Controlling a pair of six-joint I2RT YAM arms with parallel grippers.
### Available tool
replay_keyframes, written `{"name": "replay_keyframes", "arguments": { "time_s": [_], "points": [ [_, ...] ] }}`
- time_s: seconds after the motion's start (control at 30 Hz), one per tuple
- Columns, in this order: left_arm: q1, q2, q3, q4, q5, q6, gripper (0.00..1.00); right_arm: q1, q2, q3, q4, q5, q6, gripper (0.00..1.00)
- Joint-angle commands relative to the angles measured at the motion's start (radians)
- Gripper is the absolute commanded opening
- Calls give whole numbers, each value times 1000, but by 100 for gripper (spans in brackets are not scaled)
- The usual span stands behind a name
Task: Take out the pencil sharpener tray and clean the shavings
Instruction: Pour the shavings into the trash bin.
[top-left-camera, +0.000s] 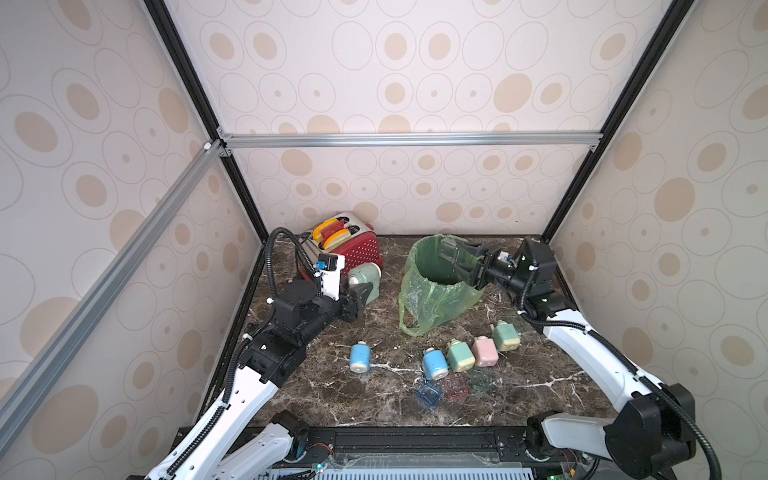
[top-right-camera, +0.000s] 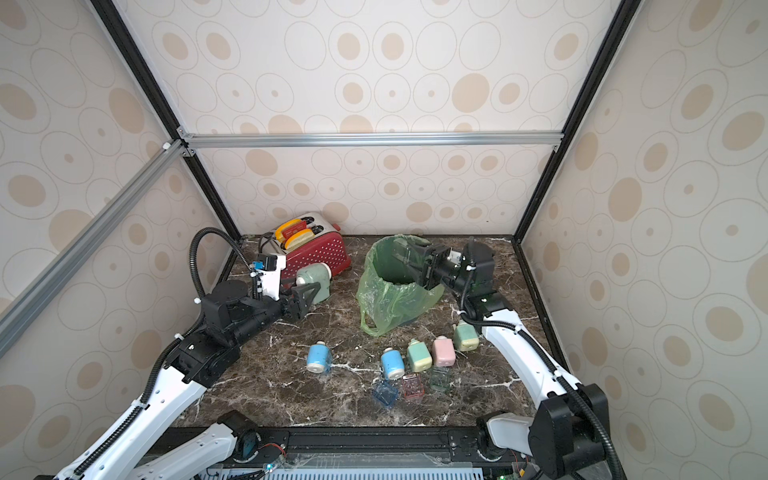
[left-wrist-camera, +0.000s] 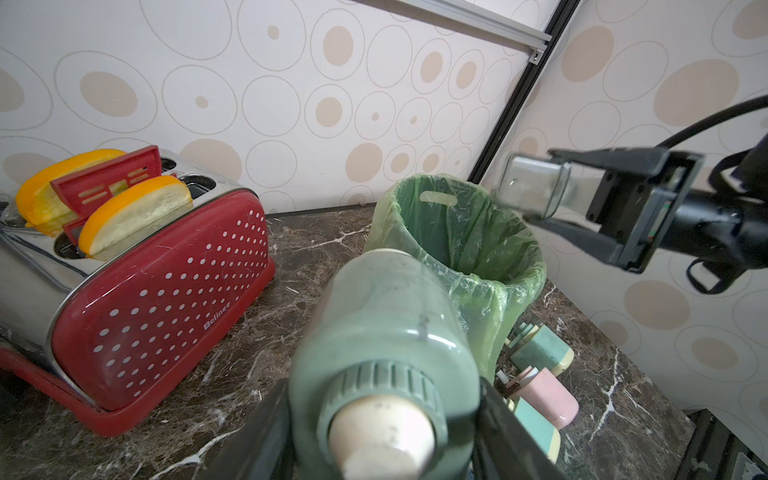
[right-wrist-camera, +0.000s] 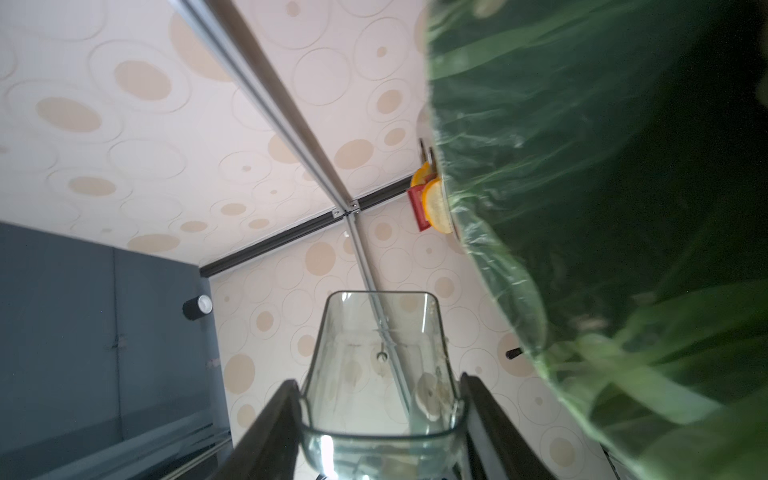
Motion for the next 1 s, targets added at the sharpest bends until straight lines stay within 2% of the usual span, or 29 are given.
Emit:
{"name": "replay_keyframes", "arguments": {
  "time_s": [0.0, 0.13, 0.2, 0.47, 0.67, 0.73, 0.8, 0.9, 0.97],
  "points": [
    [4, -17, 12, 47, 3, -1, 0, 2, -60, 13, -30, 10, -17, 0],
    [3, -15, 14, 44, 11, -2, 0, 7, -24, -220, 155, -11, 124, 0],
    [4, -21, 12, 45, 7, -2, 0, 7, -6, -258, 203, -18, 142, 0],
    [3, -22, 15, 42, 8, -3, 0, 7, -21, -31, 59, -29, 32, 0],
    [4, -20, 17, 42, 9, 0, 0, 5, -17, -62, 100, -24, 27, 0],
    [4, -19, 19, 41, 10, 1, 0, 9, -8, -111, 96, -42, 38, 0],
    [3, -21, 20, 39, 8, 2, 0, 20, 1, -160, 174, -34, 64, 0],
    [3, -21, 19, 42, 8, 2, 0, 21, 0, -126, 166, -51, 51, 0],
    [4, -16, 20, 43, 11, 2, 0, 21, -11, -59, 102, -55, -24, 0]
  ]
}}
